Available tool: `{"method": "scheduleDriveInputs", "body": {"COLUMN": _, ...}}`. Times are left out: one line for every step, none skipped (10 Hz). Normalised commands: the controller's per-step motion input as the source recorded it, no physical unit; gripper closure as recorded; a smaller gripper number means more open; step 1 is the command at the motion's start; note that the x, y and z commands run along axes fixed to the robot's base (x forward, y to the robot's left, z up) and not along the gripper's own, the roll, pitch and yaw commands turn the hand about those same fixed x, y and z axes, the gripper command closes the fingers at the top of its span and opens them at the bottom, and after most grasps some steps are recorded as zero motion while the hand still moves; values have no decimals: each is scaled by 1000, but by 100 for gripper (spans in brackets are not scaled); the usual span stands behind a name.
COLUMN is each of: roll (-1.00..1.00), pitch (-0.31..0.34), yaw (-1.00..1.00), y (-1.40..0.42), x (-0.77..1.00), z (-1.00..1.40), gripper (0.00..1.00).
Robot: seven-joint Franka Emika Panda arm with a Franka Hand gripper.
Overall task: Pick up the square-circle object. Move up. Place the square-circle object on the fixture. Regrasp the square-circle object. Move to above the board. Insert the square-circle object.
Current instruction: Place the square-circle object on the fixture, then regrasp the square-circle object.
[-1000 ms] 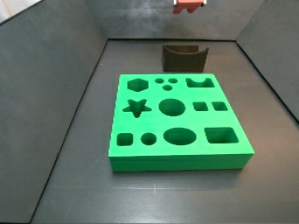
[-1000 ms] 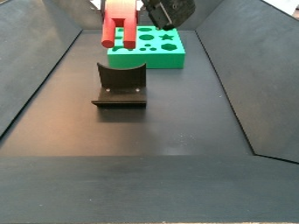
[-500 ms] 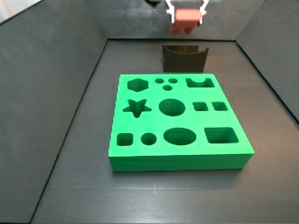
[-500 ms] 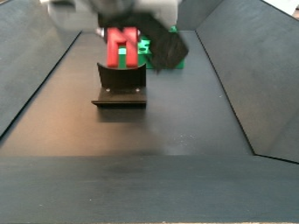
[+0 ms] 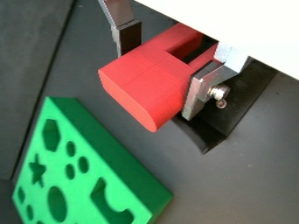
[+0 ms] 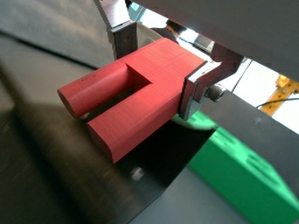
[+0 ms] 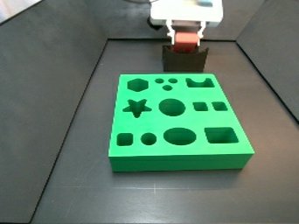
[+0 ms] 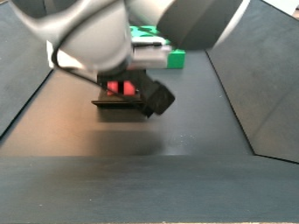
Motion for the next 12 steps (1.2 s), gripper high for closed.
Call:
{"method": "scheduleDriveInputs", "body": {"roll": -121, "pitch": -45, "yaw": -112, "y": 71, "x": 107, "z": -433, "gripper": 100}}
{"method": "scheduleDriveInputs", "body": {"roll": -115, "pitch": -53, "yaw": -99, "y": 60, "x": 99, "z": -317, "gripper": 100}}
{"method": "scheduleDriveInputs", "body": {"roll": -99, "pitch": -51, "yaw": -62, "y": 39, "x": 69, "z": -170, "gripper": 100}}
{"method": "scheduleDriveInputs", "body": {"roll": 0, "pitch": 0, "yaw": 0, "y": -500, "x": 0, "z": -167, "gripper": 100}}
{"method": "scheduleDriveInputs", "body": {"roll": 0, "pitch": 0, "yaw": 0, "y": 0, "x": 0, "z": 0, "gripper": 0}}
{"method": "scheduleDriveInputs", "body": {"roll": -50, "pitch": -11, "yaw": -38, "y": 0, "x": 0, "z": 1000, "gripper": 0}}
{"method": "scheduleDriveInputs", "body": {"roll": -44, "pitch": -4, "yaw": -29, "y": 2, "x": -10, "z": 1000, "gripper": 0}}
{"method": "scheduleDriveInputs", "body": {"roll": -32, "pitch": -2, "yaw": -22, "y": 6, "x": -20, "z": 1000, "gripper": 0}}
{"method": "scheduleDriveInputs", "body": {"roll": -5, "pitch": 2, "yaw": -8, "y": 5, "x": -29, "z": 1000, "gripper": 0}}
{"method": "scheduleDriveInputs", "body": {"roll": 12, "pitch": 7, "yaw": 1, "y": 7, "x": -36, "z": 1000, "gripper": 0}}
{"method": "scheduleDriveInputs", "body": {"roll": 22, "pitch": 22, "yaw": 4, "y": 10, "x": -42, "z": 879, "gripper": 0}}
{"method": "scheduleDriveInputs", "body": {"roll": 26, "pitch": 26, "yaw": 5, "y": 12, "x": -38, "z": 763, "gripper": 0}}
